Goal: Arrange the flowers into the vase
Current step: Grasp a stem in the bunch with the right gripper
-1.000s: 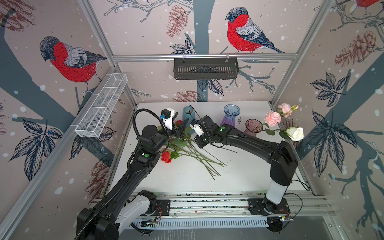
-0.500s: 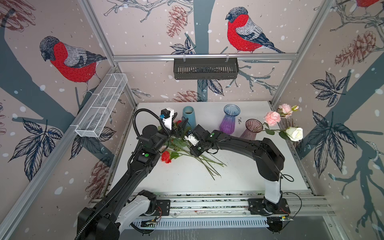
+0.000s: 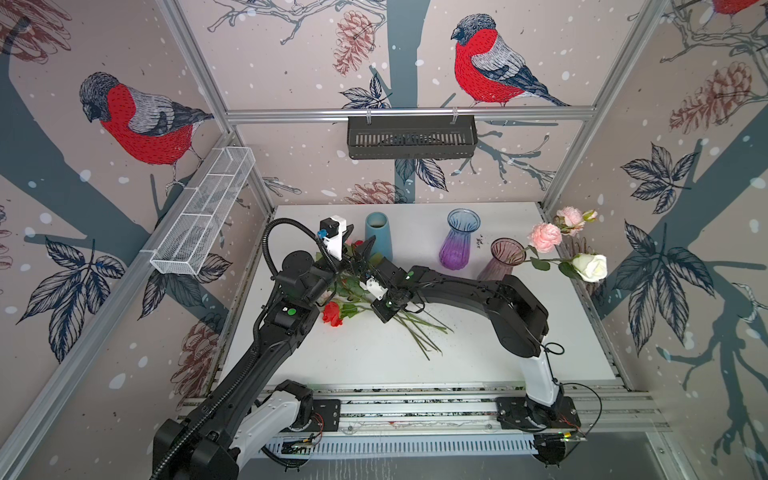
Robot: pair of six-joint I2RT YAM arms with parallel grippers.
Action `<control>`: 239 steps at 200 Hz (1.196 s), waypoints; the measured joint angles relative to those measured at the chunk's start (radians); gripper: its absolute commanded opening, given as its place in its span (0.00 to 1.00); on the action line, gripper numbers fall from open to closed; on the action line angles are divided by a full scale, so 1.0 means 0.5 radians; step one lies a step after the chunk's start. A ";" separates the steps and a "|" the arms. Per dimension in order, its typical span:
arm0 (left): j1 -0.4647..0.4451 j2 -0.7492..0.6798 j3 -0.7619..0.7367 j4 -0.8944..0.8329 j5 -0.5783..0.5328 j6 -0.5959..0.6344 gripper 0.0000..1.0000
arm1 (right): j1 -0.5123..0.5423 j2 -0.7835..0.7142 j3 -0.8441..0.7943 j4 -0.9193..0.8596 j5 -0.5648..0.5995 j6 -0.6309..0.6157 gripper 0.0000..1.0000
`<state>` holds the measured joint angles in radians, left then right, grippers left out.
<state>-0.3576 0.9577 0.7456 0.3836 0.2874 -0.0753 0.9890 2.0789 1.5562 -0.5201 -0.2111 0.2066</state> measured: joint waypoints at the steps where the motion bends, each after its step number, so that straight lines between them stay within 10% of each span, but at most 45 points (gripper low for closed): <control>1: 0.000 0.000 0.000 0.000 0.000 0.000 0.69 | 0.000 0.000 0.000 -0.001 0.000 0.002 0.03; 31: 0.000 0.000 -0.001 0.000 0.000 -0.007 0.69 | 0.000 -0.098 0.002 -0.009 0.011 -0.001 0.03; 82: 0.000 0.005 -0.002 0.015 0.001 -0.008 0.69 | -0.008 -0.131 0.015 -0.013 0.043 -0.004 0.31; 239: 0.004 0.029 -0.009 0.021 0.004 -0.047 0.69 | 0.057 0.042 0.092 -0.166 0.276 -0.021 0.29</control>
<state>-0.3557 0.9722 0.7410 0.3939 0.2893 -0.0986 1.0176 2.0998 1.6024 -0.6029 -0.0731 0.1963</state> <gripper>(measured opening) 0.693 0.308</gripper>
